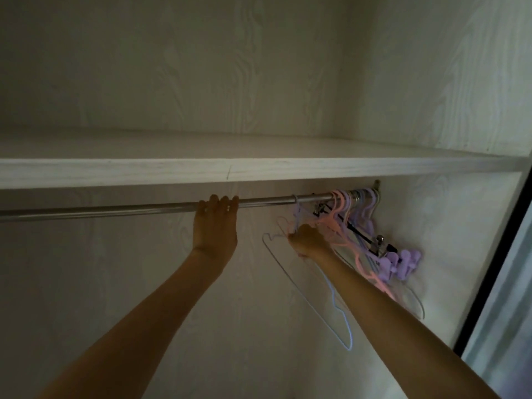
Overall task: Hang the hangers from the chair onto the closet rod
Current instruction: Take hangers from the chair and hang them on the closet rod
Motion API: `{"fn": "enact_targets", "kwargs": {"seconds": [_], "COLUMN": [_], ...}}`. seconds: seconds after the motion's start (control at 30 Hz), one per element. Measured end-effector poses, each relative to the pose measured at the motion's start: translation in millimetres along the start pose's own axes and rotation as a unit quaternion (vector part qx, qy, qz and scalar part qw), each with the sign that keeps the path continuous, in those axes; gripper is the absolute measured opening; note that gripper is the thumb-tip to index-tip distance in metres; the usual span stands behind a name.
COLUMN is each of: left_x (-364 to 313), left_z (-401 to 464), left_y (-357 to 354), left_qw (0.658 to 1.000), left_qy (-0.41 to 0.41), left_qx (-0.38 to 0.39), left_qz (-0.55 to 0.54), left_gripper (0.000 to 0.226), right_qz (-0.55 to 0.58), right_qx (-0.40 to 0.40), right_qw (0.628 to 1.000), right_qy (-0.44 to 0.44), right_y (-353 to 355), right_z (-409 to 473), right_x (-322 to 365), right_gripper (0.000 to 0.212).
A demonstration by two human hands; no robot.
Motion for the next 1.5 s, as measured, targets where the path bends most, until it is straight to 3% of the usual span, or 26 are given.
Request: {"fn": "enact_targets", "kwargs": {"seconds": [0.07,0.13,0.17,0.23,0.37,0.67,0.87,1.03,1.17,1.23,1.37,1.43,1.5], "left_x": [-1.8,-1.5,-1.1,-0.6,-0.5,-0.1,0.3,0.1,4.0,9.0,-2.3,-34.4,-65.2], "left_z": [0.4,1.0,0.4,-1.2,-0.5,-0.7,-1.7,-0.1,-2.7,-8.7,-42.2,-64.8,-85.3], "left_y": [0.3,-0.9,-1.7,-2.3,-3.7,-10.1,-11.6,-14.1,-13.9,-12.9,5.7,1.1,-14.5], "left_qw": [1.000,1.000,1.000,1.000,1.000,0.999,0.999,0.998,0.997,0.994,0.962,0.941,0.924], "left_qy": [0.002,0.003,0.003,0.002,0.008,0.012,0.012,0.010,-0.001,0.004,-0.031,-0.080,-0.103], "left_qx": [0.001,0.001,-0.001,-0.007,-0.005,0.002,0.001,0.013,0.017,-0.005,-0.142,-0.132,-0.056], "left_qz": [-0.001,-0.003,-0.007,-0.009,-0.024,-0.033,-0.038,-0.053,-0.072,-0.111,-0.232,-0.301,-0.364], "left_gripper": [0.064,0.064,0.065,0.065,0.065,0.067,0.066,0.067,0.070,0.071,0.065,0.054,0.041], "right_qz": [0.034,0.057,0.036,-0.040,-0.194,-0.310,-0.338,-0.324,-0.321,-0.304,-0.280,-0.261,-0.245], "right_qx": [-0.067,-0.221,-0.278,-0.316,-0.259,-0.326,-0.329,-0.286,-0.281,-0.270,-0.255,-0.237,-0.222], "right_qw": [0.997,0.966,0.944,0.911,0.885,0.841,0.846,0.878,0.881,0.883,0.864,0.872,0.893], "right_qy": [0.028,0.119,0.173,0.261,0.336,0.301,0.250,0.206,0.207,0.234,0.331,0.339,0.304], "right_y": [10.2,46.1,61.6,73.5,59.9,84.2,103.9,102.8,97.7,88.9,59.3,42.8,29.4], "right_z": [-3.4,-22.0,-32.4,-40.9,-27.2,-14.3,-3.4,10.1,-13.2,-33.6,-91.9,-126.4,-157.2], "right_x": [-2.2,10.8,22.3,45.8,69.9,45.0,17.5,-1.8,2.0,9.4,27.2,11.6,-12.4], "right_gripper": [0.062,0.065,0.063,0.060,0.050,0.043,0.041,0.056,0.064,0.056,0.027,0.012,0.008]}}
Point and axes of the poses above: each hand's wrist, its own z-axis towards the middle knuckle, its own y-axis out of the back of the hand, x = y × z, the point moved 10 cm from there along z, towards the middle knuckle, and after that the axes turned 2 degrees about z, right-handed, at the moved point
